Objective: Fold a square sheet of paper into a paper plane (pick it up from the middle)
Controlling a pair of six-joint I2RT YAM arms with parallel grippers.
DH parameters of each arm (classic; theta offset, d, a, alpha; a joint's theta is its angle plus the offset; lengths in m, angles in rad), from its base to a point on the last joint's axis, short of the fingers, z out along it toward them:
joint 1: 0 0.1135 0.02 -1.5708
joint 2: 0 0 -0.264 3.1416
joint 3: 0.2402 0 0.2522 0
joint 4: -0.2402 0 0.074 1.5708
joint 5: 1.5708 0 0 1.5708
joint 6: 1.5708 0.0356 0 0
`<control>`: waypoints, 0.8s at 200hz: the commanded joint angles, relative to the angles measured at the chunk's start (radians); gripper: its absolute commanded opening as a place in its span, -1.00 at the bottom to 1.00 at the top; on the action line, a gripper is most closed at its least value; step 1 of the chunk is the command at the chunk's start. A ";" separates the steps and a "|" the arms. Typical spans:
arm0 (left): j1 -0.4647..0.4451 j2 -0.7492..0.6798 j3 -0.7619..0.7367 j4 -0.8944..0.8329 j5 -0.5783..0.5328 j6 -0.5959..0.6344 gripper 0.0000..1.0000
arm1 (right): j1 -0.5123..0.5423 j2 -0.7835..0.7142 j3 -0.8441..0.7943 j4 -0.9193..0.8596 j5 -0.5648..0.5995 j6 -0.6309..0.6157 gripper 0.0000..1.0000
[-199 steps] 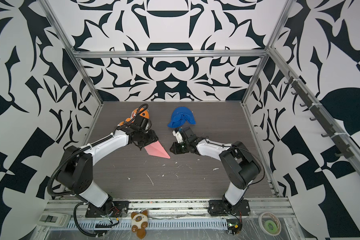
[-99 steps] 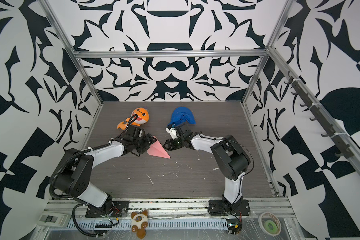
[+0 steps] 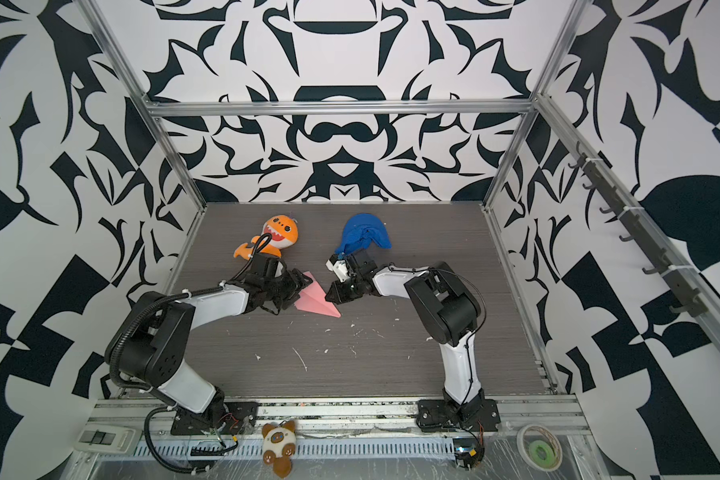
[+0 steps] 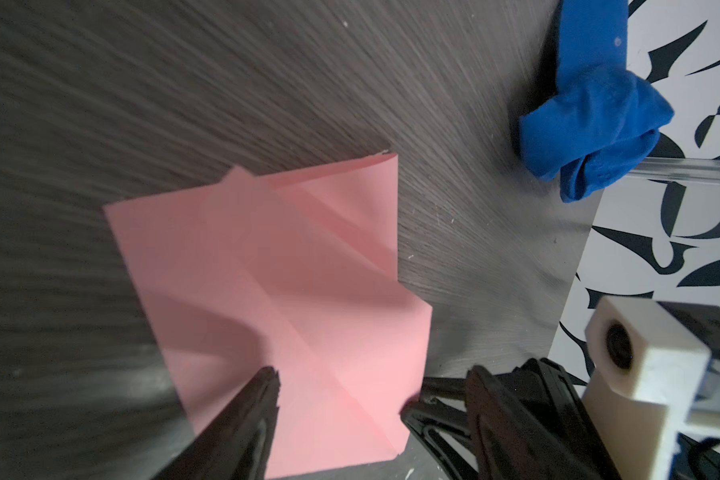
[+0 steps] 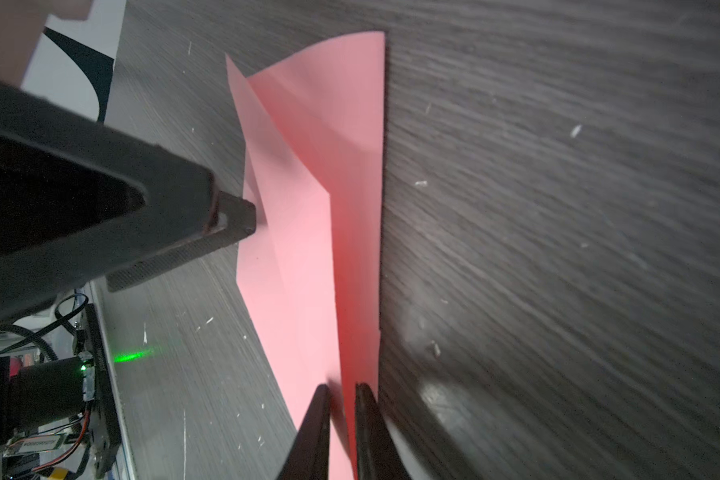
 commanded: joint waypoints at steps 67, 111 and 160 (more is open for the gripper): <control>0.004 0.070 -0.050 0.191 0.128 0.077 0.36 | -0.036 -0.006 -0.011 0.139 -0.105 0.092 -0.80; 0.005 0.097 -0.054 0.276 0.159 0.071 0.28 | -0.051 -0.002 -0.032 0.199 -0.147 0.142 -0.83; 0.016 0.116 -0.062 0.373 0.172 0.057 0.27 | -0.064 0.008 -0.048 0.250 -0.177 0.193 -0.86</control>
